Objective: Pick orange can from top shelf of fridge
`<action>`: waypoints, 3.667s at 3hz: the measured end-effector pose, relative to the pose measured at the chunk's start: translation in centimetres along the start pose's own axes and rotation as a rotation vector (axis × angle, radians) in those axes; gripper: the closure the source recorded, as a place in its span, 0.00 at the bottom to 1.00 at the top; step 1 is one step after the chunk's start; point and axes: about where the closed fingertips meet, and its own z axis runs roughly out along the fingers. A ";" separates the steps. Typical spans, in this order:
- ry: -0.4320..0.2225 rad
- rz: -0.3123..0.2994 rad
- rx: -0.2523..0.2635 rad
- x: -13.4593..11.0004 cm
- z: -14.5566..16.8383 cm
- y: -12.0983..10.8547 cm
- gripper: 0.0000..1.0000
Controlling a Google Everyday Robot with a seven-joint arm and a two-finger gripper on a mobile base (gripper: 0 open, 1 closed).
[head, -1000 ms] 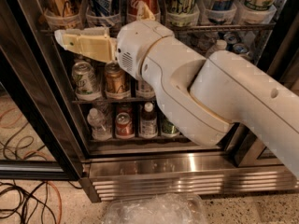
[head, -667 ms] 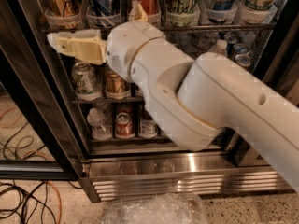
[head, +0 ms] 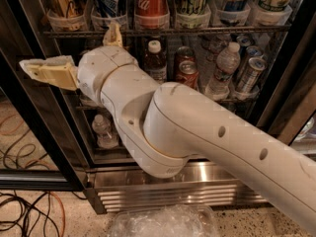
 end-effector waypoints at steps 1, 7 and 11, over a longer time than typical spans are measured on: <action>0.001 -0.012 0.002 -0.1 0.4 -0.6 0.00; 0.010 -0.051 0.020 -0.9 2.9 -3.3 0.23; -0.005 -0.060 0.003 -1.0 7.1 -2.0 0.28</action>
Offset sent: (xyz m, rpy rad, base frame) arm 0.0353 0.0000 0.0068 -0.0366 -0.0318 -0.0420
